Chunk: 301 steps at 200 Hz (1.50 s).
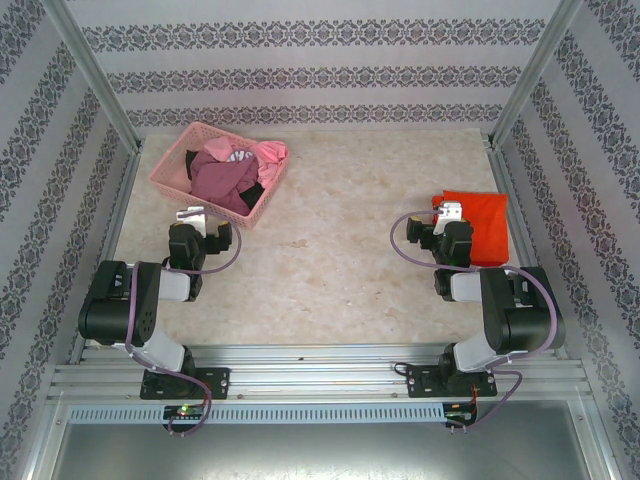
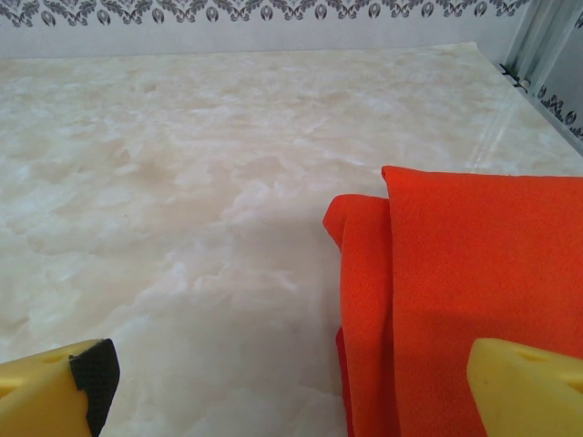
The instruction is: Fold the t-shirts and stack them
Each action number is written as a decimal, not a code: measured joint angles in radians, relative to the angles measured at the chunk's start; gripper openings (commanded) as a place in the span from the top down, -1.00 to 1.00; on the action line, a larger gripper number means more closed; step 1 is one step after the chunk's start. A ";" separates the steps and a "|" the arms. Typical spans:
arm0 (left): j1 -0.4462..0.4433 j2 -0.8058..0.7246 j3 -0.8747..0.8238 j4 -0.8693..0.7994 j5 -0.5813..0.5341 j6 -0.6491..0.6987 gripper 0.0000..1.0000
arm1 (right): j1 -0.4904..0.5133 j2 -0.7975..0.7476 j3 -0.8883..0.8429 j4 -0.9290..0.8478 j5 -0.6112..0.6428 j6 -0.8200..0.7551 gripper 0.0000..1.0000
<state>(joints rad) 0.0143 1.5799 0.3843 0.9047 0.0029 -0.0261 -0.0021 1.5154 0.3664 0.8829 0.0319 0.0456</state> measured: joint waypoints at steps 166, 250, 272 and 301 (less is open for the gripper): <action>-0.184 -0.344 0.354 -0.642 -0.245 -0.354 -1.00 | 0.349 -0.397 0.231 -0.523 -0.027 -0.076 -0.97; -0.269 -0.036 0.608 -1.033 -0.372 -0.827 -0.98 | 0.439 -0.304 0.286 -0.587 -0.052 -0.068 -0.96; -0.268 -0.025 0.609 -1.100 -0.407 -0.926 -0.84 | 0.439 -0.293 0.291 -0.591 -0.052 -0.068 -0.96; -0.251 0.044 0.655 -1.168 -0.418 -1.025 -0.57 | 0.439 -0.274 0.299 -0.600 -0.052 -0.068 -0.96</action>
<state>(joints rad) -0.2363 1.6238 1.0397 -0.2630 -0.4152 -1.0512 0.4366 1.2419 0.6659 0.2832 -0.0204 -0.0227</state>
